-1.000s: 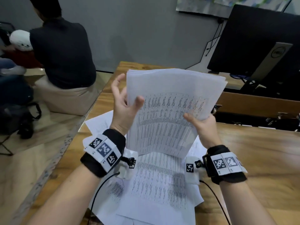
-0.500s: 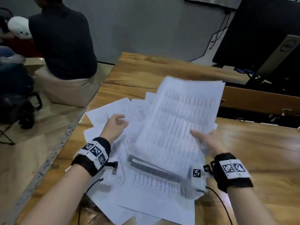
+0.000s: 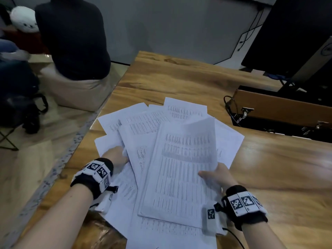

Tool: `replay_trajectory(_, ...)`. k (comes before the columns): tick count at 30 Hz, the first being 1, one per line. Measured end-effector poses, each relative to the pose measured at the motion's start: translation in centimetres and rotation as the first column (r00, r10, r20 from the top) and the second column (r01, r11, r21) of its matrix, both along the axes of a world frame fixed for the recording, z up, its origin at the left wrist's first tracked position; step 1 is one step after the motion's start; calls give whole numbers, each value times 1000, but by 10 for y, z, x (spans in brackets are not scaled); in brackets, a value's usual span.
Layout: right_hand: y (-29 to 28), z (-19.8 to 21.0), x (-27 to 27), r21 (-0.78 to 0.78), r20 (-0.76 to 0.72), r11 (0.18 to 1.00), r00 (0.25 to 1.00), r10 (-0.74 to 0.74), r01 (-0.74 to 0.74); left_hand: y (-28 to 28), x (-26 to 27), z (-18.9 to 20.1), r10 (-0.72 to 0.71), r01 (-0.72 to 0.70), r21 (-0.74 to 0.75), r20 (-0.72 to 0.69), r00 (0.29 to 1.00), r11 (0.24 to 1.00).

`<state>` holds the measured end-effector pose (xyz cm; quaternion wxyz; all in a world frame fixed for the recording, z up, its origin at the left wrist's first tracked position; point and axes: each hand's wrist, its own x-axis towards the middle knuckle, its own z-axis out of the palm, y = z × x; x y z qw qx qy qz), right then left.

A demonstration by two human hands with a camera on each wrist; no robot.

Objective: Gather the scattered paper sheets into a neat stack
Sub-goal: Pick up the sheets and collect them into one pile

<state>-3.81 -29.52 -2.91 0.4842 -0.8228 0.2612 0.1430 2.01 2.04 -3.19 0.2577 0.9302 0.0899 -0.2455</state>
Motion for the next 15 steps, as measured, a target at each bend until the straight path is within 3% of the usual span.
replay_trajectory(3,11,3,0,113,40,992,998,-51,47,-14,-8,4,119,-105,-332,20,993,937)
replay_trajectory(6,13,13,4,246,93,966,990,-109,83,-25,-14,6,359,-277,-619,8,933,735)
replay_trajectory(9,6,26,13,335,165,938,974,-153,90,-28,-15,3,442,-311,-702,6,897,641)
replay_trajectory(12,-3,32,28,438,231,884,930,-285,163,-23,-10,-5,498,-362,-713,-20,867,601)
replay_trajectory(15,-2,34,41,391,286,899,903,-322,197,-21,-8,-13,541,-414,-730,-72,838,544)
